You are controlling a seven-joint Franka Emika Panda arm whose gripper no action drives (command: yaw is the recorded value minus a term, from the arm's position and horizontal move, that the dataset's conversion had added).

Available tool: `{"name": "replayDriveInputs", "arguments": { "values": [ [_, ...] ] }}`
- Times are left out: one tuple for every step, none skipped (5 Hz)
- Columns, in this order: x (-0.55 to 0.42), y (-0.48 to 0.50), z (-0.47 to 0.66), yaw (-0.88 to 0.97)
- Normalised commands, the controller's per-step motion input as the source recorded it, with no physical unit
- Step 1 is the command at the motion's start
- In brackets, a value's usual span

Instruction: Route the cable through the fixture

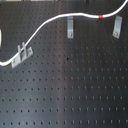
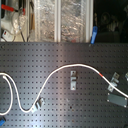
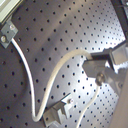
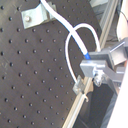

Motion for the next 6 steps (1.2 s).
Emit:
{"name": "replayDriveInputs", "arguments": {
  "values": [
    [0.002,0.020,0.00,0.00],
    [-0.005,0.118,0.00,0.00],
    [-0.172,0.759,-0.13,0.00],
    [-0.216,0.636,-0.08,0.00],
    [0.002,0.020,0.00,0.00],
    [-0.046,0.004,0.00,0.07]
  ]
}}
